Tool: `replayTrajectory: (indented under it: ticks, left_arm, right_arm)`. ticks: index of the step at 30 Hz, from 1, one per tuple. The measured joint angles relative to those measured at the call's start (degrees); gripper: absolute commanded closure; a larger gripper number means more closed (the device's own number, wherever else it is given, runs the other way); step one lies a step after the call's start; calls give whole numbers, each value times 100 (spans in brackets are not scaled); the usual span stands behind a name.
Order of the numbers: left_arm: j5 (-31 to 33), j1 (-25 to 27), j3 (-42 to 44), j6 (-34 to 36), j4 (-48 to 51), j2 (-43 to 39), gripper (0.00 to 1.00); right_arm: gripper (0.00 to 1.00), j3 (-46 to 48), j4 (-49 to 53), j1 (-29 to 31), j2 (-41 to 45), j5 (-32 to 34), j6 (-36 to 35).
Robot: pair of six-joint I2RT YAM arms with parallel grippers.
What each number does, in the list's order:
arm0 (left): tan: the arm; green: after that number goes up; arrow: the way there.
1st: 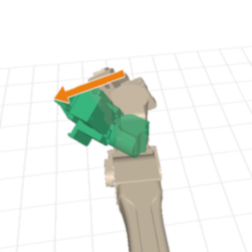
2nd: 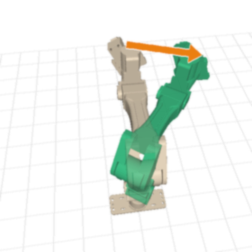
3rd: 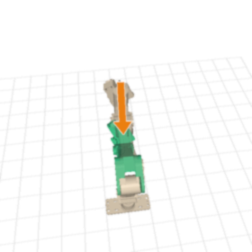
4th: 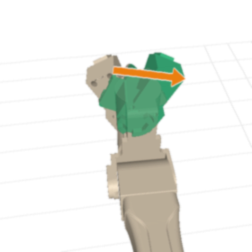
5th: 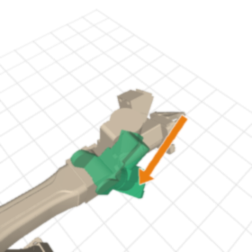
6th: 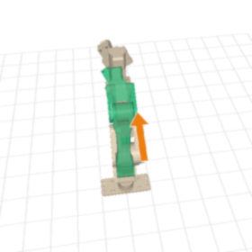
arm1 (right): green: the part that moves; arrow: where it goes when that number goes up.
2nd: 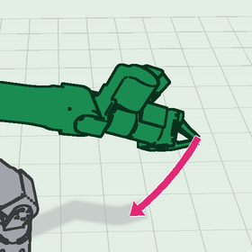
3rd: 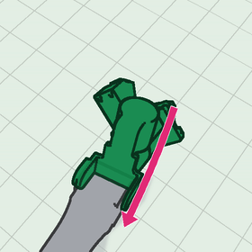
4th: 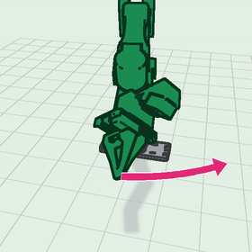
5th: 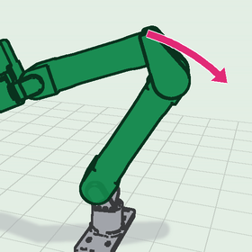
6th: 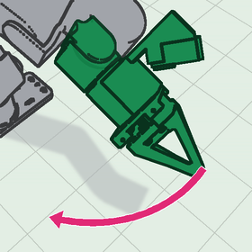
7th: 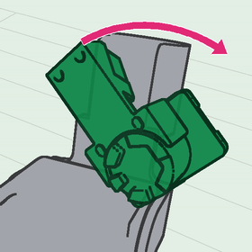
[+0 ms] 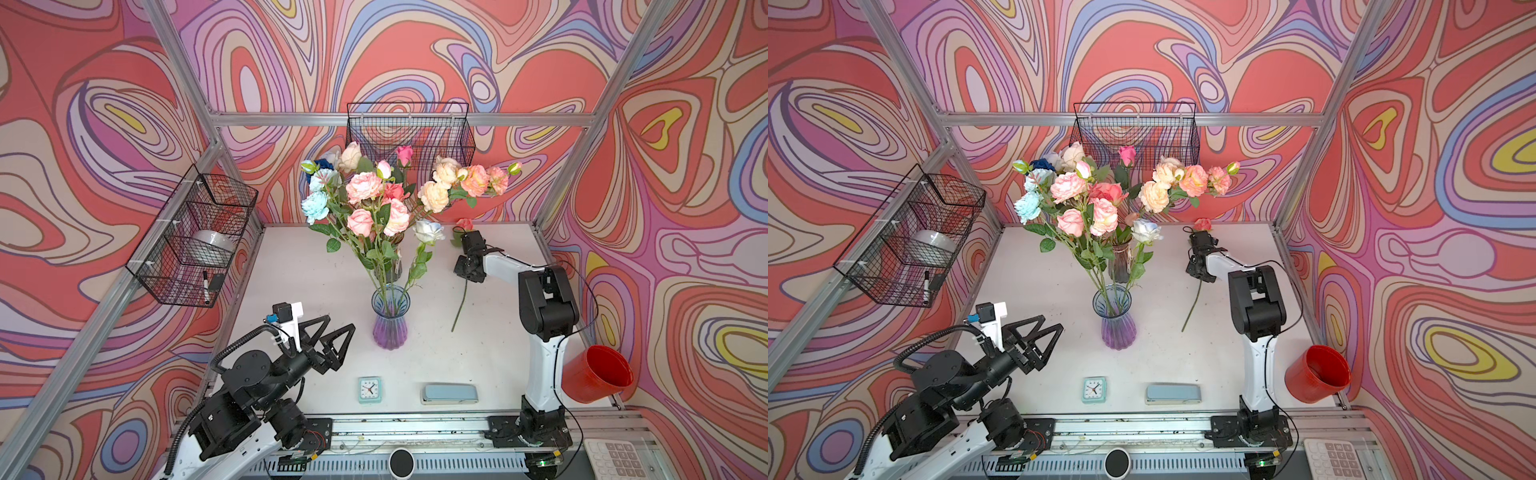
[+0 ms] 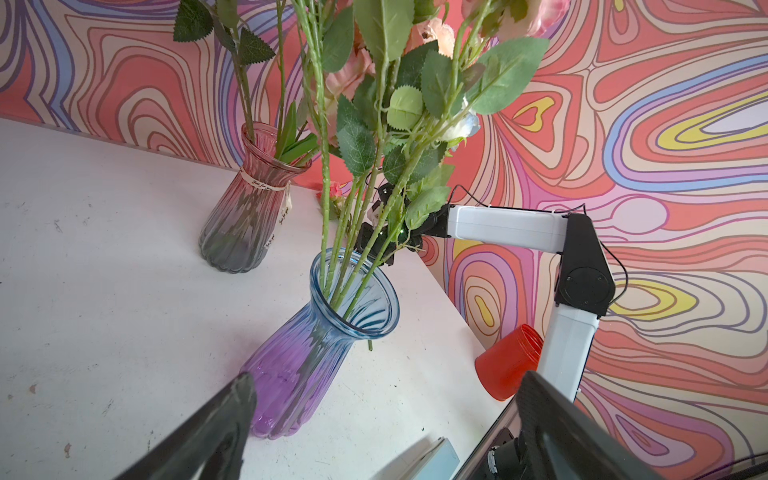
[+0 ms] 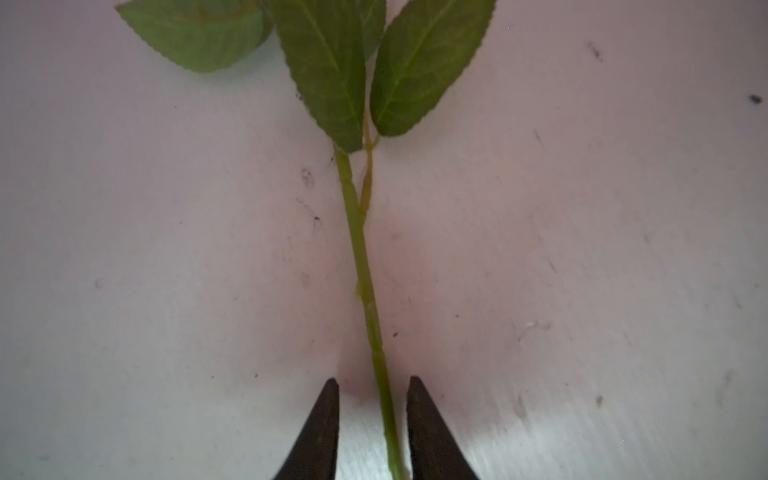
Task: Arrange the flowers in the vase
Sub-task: 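Move the right gripper to the last pink rose stem and close on it, then lift the pink rose upward with the right gripper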
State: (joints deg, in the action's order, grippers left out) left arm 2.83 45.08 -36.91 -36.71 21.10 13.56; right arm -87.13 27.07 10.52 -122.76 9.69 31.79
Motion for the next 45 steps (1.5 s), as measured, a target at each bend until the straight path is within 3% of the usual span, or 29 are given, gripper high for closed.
replayTrajectory:
  ticks: [4, 10, 19, 26, 35, 45]
  left_arm:
    - [0, 0, 0, 0, 11, -50, 0]
    - [7, 0, 0, 2, 26, -103, 0]
    - [15, 0, 0, 4, 59, -116, 0]
    - [20, 0, -2, 4, 59, -105, 0]
    - [20, 0, -70, 4, 59, 4, 0]
    - [42, 0, -221, 50, 70, 90, 0]
  right_arm:
    - [79, -247, 160, -72, -155, 87, 0]
    - [100, -238, 173, -164, -175, 140, -42]
    - [100, 990, -426, -192, 592, 4, -61]
    - [100, 2636, -737, -195, 2144, -463, 35]
    - [100, 3971, -997, -195, 4564, -874, 313]
    - [100, 3801, -529, -195, 6942, -693, 431]
